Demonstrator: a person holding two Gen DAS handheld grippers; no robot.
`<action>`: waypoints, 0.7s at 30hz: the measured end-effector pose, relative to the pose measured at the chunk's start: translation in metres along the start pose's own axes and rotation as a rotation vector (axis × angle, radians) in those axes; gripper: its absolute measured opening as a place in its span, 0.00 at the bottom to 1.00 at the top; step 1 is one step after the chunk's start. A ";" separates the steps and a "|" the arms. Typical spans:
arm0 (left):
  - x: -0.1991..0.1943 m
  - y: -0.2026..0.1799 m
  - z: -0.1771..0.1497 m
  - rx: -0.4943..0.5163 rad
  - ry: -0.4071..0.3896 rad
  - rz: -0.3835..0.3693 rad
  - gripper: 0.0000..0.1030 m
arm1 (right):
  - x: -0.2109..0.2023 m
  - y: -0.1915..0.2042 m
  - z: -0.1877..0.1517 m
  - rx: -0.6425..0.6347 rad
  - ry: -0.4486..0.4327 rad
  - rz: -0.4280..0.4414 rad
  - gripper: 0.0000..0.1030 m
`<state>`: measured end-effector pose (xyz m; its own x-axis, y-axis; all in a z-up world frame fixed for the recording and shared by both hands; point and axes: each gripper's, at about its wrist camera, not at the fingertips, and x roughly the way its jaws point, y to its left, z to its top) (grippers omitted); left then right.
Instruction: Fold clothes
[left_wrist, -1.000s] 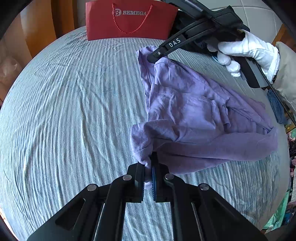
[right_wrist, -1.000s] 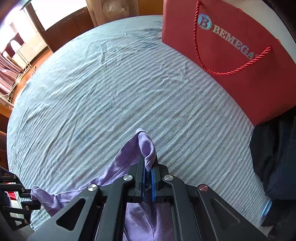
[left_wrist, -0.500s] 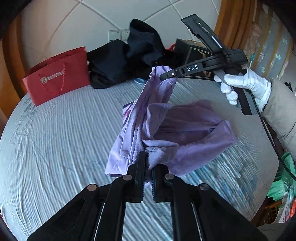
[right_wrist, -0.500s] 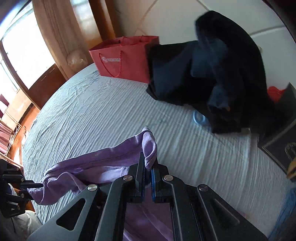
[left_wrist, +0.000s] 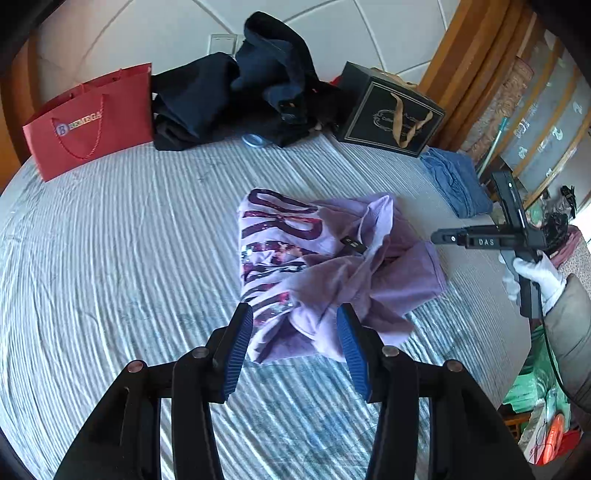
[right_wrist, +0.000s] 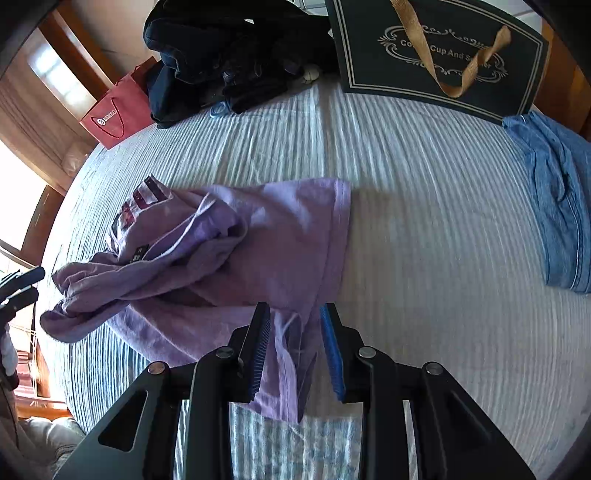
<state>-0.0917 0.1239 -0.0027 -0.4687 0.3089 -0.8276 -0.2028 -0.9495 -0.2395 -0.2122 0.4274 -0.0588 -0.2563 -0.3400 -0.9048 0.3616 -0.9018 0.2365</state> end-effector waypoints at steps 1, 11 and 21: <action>0.001 0.004 -0.002 0.000 -0.002 -0.009 0.51 | 0.000 -0.002 -0.005 0.011 0.001 0.000 0.27; 0.033 -0.032 -0.047 -0.121 0.024 0.108 0.51 | 0.010 -0.018 -0.012 -0.077 0.027 0.067 0.27; 0.074 -0.132 -0.083 -0.441 -0.047 0.396 0.57 | 0.008 -0.035 -0.006 -0.534 0.033 0.164 0.27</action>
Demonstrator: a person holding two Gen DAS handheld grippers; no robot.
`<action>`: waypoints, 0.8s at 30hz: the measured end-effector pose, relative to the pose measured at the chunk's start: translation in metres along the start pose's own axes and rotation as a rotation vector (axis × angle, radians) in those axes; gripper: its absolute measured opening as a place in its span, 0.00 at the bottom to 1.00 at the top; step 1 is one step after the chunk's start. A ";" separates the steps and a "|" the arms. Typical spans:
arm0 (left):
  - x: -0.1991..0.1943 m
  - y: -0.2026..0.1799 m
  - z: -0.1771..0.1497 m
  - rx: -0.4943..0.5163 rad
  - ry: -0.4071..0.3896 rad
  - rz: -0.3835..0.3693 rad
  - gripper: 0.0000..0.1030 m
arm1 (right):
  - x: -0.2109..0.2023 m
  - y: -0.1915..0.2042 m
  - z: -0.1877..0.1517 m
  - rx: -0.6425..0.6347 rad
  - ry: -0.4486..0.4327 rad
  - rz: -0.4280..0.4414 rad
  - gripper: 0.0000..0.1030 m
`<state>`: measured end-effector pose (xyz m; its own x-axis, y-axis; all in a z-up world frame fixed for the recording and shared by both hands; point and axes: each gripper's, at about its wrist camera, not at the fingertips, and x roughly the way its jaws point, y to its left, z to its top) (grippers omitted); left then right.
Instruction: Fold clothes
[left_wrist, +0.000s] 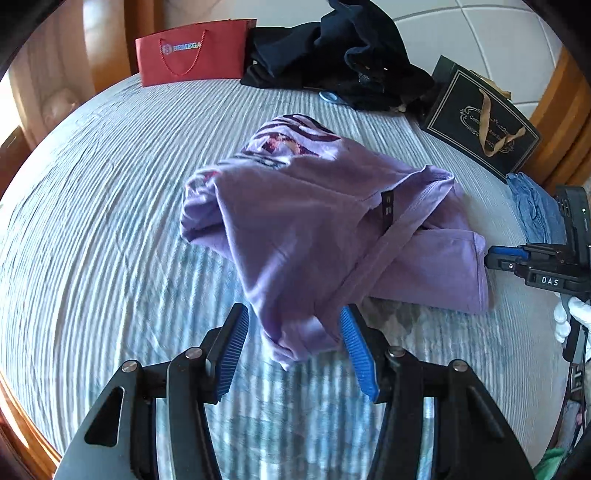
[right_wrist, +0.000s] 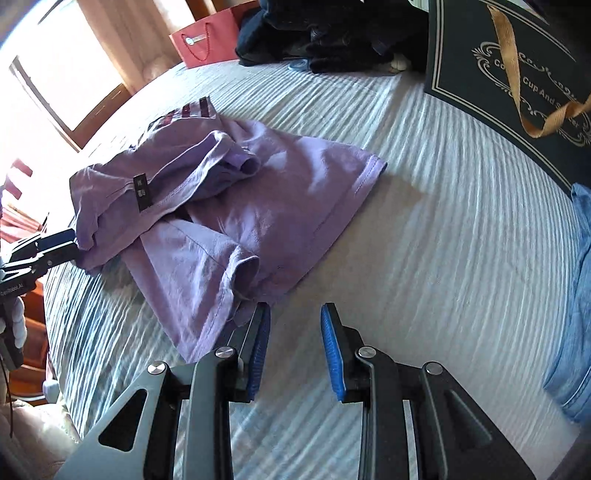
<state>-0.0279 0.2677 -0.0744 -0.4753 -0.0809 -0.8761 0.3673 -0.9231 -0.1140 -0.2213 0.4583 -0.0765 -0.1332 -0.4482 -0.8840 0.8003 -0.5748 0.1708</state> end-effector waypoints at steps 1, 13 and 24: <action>-0.001 -0.006 -0.005 -0.017 -0.015 0.031 0.62 | -0.008 0.002 0.002 -0.044 -0.029 0.003 0.27; 0.015 0.009 -0.019 -0.218 -0.129 0.254 0.72 | 0.012 0.035 0.072 -0.290 -0.089 0.114 0.44; 0.039 -0.006 -0.010 -0.249 -0.071 0.215 0.11 | 0.061 0.058 0.090 -0.482 0.031 0.099 0.05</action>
<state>-0.0406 0.2738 -0.1130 -0.4170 -0.2981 -0.8586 0.6450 -0.7626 -0.0485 -0.2354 0.3356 -0.0814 -0.0318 -0.4599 -0.8874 0.9886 -0.1450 0.0397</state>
